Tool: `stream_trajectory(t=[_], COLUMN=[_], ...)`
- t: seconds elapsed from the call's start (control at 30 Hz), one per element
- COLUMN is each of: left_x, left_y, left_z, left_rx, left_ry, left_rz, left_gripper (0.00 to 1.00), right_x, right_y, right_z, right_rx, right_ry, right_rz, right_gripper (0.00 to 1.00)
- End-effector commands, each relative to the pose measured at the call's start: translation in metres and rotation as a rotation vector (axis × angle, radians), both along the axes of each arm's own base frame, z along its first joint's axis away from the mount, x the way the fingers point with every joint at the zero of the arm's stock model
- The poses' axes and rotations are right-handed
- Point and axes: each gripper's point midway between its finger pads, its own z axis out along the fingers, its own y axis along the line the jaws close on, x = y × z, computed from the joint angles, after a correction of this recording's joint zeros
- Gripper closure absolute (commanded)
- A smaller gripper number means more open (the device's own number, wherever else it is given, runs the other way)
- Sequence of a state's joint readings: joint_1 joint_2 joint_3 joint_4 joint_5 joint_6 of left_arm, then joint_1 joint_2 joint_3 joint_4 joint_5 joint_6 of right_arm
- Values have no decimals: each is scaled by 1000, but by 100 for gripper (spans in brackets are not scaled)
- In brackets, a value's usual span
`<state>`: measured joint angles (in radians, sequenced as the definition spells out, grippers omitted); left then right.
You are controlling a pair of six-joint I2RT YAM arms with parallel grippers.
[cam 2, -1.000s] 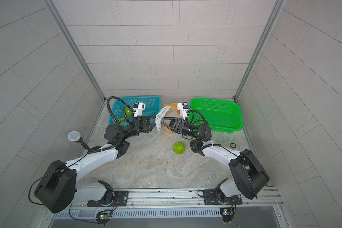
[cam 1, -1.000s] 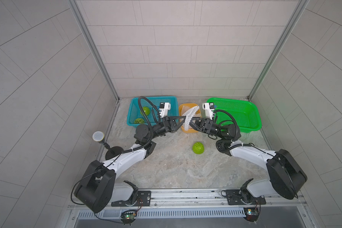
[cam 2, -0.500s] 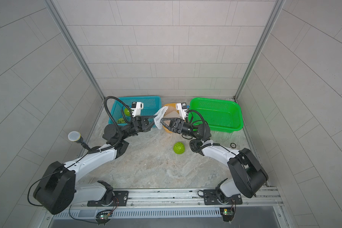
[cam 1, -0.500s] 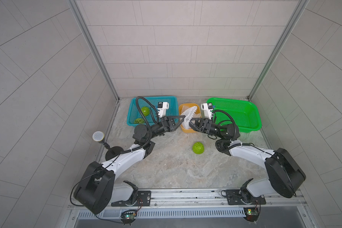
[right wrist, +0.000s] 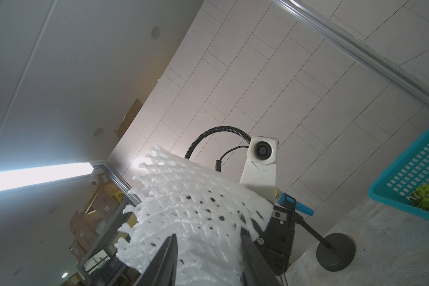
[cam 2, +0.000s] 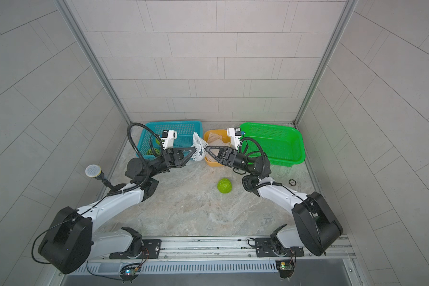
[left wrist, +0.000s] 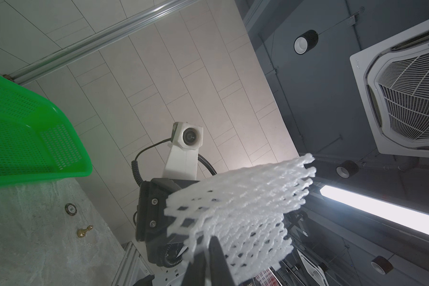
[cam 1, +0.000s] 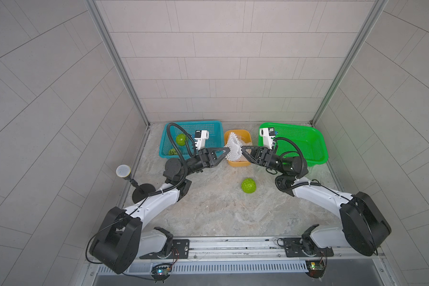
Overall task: Sleeve custard apples in foam nets
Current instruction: Open the foam net.
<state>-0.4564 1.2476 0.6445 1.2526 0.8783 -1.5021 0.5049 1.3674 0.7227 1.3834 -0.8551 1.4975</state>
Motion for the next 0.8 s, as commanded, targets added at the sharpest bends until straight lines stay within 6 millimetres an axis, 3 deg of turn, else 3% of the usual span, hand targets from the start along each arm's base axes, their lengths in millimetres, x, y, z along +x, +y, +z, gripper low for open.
stream_trajectory(t=[0.0,0.1,0.27,0.33,0.5,0.77], left_x=[-19,-21,-22,-23,-26,-29], left_y=[5,4,5,5,3,2], left_z=[14,13,6,5,5,5], left_rx=[-21,-16,-12,-10,-7,-7], left_ry=[-90,-84,-66,-63,-64,-60], left_rz=[-28,-39,-39,-43,-56,-69], left_gripper=[85,81,76,77,77,49], right_x=[-3,0,-2,-4,-3,-4], right_y=[-3,-6,-10,-11,-11,-10], right_z=[4,2,7,9,6,3], right_rx=[24,26,36,38,36,25], right_ry=[-10,-1,-10,-19,-14,-17], right_rz=[0,-12,-22,-23,-25,-24], right_gripper=[58,69,72,79,85,95])
